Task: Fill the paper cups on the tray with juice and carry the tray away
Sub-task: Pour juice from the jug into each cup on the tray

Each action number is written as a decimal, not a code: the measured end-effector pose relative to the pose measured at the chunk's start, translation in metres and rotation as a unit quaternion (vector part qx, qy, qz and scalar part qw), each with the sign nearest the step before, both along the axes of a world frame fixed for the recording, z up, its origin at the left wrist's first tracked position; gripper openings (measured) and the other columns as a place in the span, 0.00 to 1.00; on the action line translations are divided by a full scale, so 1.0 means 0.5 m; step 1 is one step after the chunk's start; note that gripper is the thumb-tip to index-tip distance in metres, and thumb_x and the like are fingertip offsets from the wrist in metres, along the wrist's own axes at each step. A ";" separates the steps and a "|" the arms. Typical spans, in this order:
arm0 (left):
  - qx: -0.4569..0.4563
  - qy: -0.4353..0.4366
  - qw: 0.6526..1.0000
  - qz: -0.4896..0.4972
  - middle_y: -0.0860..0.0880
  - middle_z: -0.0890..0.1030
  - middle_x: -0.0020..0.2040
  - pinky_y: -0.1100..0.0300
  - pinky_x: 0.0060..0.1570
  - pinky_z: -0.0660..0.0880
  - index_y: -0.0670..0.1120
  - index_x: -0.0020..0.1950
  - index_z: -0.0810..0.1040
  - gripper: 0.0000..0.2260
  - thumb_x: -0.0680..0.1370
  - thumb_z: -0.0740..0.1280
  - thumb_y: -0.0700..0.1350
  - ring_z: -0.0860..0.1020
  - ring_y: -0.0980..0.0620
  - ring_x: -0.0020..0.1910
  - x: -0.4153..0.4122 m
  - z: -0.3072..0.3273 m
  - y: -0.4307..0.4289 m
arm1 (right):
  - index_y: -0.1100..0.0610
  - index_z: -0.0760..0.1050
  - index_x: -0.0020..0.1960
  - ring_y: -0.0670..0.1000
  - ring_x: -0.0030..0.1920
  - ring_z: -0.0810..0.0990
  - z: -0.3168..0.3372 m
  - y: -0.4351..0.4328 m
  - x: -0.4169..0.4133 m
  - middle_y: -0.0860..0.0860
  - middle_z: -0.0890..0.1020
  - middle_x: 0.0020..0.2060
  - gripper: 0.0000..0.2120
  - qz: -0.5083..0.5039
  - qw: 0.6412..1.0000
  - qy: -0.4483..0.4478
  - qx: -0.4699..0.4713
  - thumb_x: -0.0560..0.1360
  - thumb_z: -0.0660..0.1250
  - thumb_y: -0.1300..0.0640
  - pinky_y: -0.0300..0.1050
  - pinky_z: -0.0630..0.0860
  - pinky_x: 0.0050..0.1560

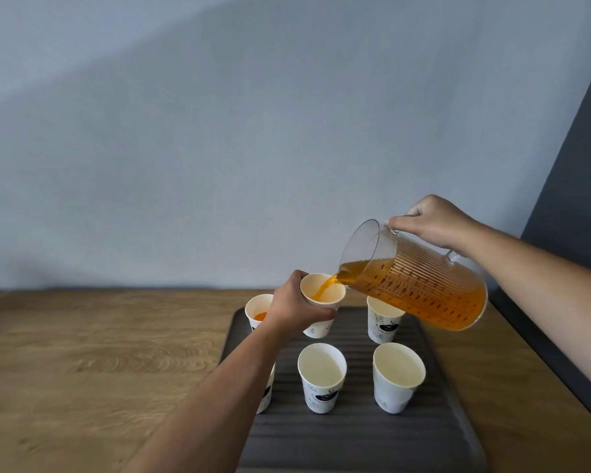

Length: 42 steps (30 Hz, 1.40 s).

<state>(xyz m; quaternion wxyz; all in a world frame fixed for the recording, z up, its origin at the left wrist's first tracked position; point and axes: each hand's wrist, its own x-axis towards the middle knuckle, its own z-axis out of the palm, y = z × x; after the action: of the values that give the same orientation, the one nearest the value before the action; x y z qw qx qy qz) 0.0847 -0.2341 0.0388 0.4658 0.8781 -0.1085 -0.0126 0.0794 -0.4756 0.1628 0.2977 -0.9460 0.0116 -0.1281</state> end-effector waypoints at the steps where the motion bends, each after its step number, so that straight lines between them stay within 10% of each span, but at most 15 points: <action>1: -0.001 -0.001 1.000 0.001 0.51 0.78 0.55 0.59 0.45 0.72 0.50 0.61 0.70 0.31 0.63 0.79 0.52 0.76 0.51 0.53 0.000 0.000 0.001 | 0.51 0.58 0.23 0.47 0.20 0.58 0.000 0.000 0.000 0.47 0.59 0.20 0.26 0.001 1.000 0.000 0.001 0.67 0.70 0.41 0.47 0.69 0.40; 30: 0.003 0.009 1.000 0.013 0.51 0.77 0.58 0.58 0.45 0.72 0.51 0.63 0.68 0.33 0.63 0.79 0.52 0.75 0.50 0.54 0.001 -0.020 -0.004 | 0.53 0.60 0.23 0.47 0.21 0.59 0.010 0.001 -0.012 0.48 0.61 0.20 0.26 0.000 1.000 -0.001 -0.021 0.70 0.70 0.45 0.57 0.78 0.45; 42: 0.001 0.015 1.000 0.021 0.50 0.78 0.58 0.58 0.46 0.72 0.51 0.63 0.69 0.33 0.63 0.79 0.52 0.76 0.49 0.55 0.002 -0.025 -0.004 | 0.53 0.59 0.23 0.47 0.21 0.59 0.014 0.000 -0.011 0.49 0.60 0.20 0.26 0.008 1.000 -0.007 -0.028 0.69 0.70 0.45 0.46 0.67 0.36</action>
<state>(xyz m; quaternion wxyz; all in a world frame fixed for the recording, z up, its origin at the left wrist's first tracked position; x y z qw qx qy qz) 0.0858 -0.2359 0.0261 0.4666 0.8804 -0.0832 -0.0165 0.0740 -0.4757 0.1699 0.2721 -0.9531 -0.0014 -0.1323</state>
